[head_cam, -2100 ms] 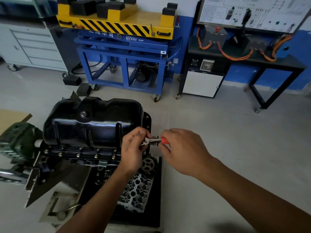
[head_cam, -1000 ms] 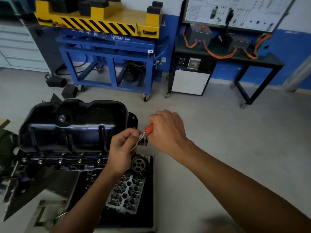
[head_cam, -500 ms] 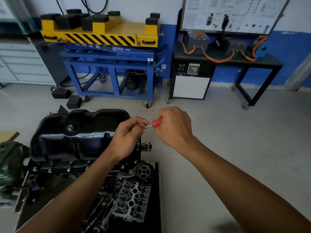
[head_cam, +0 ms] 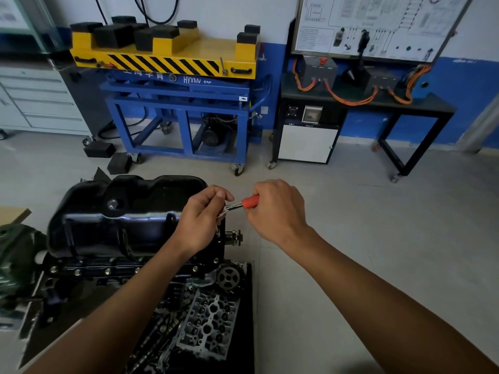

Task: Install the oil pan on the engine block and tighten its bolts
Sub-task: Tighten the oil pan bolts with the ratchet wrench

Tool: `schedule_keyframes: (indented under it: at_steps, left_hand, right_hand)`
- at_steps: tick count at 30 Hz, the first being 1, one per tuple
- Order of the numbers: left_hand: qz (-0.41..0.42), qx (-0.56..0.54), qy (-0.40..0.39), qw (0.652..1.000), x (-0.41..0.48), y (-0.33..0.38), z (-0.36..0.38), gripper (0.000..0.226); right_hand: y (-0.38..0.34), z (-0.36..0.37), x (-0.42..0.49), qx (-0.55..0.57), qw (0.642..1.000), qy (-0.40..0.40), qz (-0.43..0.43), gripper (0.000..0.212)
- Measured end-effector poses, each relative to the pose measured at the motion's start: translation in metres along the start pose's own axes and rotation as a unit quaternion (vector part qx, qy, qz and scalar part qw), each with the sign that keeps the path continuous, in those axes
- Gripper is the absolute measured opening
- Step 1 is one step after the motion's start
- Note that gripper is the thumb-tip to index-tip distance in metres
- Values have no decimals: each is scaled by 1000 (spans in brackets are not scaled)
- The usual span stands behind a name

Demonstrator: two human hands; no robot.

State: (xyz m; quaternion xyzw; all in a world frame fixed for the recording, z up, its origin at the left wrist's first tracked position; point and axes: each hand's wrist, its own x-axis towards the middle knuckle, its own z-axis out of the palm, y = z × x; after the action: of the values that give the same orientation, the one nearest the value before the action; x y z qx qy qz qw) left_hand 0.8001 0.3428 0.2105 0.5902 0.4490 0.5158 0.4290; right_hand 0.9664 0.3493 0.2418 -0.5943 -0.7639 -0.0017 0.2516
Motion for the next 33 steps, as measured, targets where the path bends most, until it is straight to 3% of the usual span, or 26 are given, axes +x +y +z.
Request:
schedule_keyframes:
  at_steps: [6, 11, 15, 19, 22, 25, 29, 33]
  left_hand:
    - [-7, 22, -5, 1000, -4, -4, -2, 29]
    - [73, 136, -37, 987, -9, -1, -8, 28]
    - [208, 295, -112, 926, -12, 3, -24, 33]
    - [306, 444, -193, 819, -8, 8, -38, 39]
    - [355, 509, -233, 748, -3, 12, -48, 41]
    - [383, 543, -256, 702, 4, 13, -54, 39]
    - [399, 566, -247, 678, 13, 13, -54, 30]
    - [370, 573, -181, 708, 9, 6, -49, 21]
  right_hand:
    - [0, 0, -5, -9, 1000, -12, -9, 22]
    - [1, -1, -9, -9, 999, -39, -11, 26]
    - [2, 1, -21, 3, 996, -87, -37, 41]
    - [-4, 0, -30, 16, 989, -126, -81, 43]
    - [-10, -1, -36, 23, 984, -142, -101, 45]
    - [-14, 0, -46, 38, 979, -169, -111, 37]
    - [-19, 4, -58, 59, 965, -234, -106, 25]
    - [-11, -8, -32, 15, 952, -278, -125, 21]
